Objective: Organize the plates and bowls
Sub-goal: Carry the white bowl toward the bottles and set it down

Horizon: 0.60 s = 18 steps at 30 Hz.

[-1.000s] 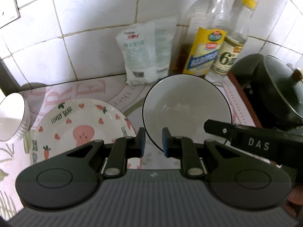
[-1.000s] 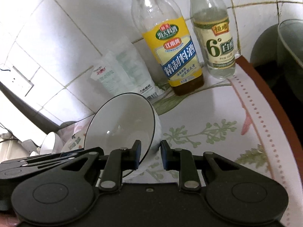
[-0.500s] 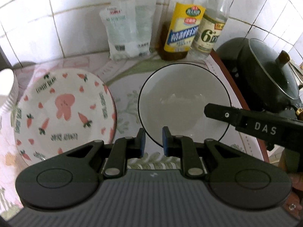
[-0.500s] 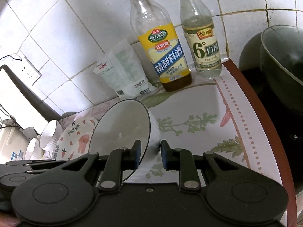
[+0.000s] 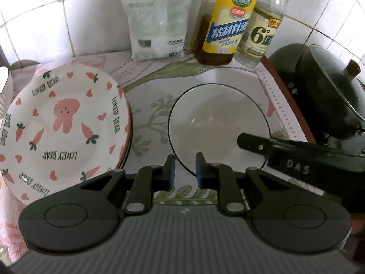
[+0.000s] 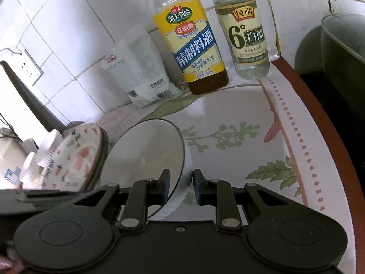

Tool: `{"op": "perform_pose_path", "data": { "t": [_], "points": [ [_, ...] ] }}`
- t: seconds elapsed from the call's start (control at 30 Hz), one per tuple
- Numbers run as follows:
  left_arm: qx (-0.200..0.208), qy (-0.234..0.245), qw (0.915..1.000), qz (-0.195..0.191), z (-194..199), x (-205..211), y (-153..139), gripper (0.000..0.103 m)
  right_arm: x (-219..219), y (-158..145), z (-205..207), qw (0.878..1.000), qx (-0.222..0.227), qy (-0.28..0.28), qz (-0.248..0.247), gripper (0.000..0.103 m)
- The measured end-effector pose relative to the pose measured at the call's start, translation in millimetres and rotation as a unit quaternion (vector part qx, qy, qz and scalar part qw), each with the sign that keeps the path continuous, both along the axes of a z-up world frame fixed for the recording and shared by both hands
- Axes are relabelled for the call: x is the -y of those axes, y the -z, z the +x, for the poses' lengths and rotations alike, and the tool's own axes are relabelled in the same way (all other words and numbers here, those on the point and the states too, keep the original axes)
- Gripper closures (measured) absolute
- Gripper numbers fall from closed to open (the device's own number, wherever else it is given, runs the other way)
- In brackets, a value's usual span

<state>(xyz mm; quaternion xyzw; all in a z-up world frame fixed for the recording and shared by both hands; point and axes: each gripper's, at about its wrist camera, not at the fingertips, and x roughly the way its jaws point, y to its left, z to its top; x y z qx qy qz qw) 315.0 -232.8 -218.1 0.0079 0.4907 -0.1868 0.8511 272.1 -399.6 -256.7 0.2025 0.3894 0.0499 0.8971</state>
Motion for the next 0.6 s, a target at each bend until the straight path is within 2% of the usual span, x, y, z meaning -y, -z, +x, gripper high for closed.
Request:
{"op": "perform_pose_path", "data": {
  "t": [0.13, 0.3, 0.43, 0.6],
  "points": [
    [0.004, 0.003, 1.0, 0.007, 0.2, 4.4, -2.4, 0.087, 1.9, 3.5, 0.6, 1.0, -0.004, 0.003, 0.001, 0.077],
    [-0.013, 0.002, 0.9998, 0.014, 3.9, 6.0, -3.3, 0.084, -9.1, 1.2, 1.5, 0.999, -0.007, -0.003, -0.036, 0.077],
    [-0.018, 0.013, 0.9993, 0.03, 1.3, 9.2, -9.4, 0.083, -12.5, -7.8, -5.4, 0.999, -0.01, -0.004, -0.039, 0.074],
    [-0.021, 0.021, 0.9993, 0.022, -9.4, -0.5, -29.0, 0.075, -18.9, -23.0, -28.0, 0.998, 0.005, -0.012, -0.057, 0.063]
  ]
}}
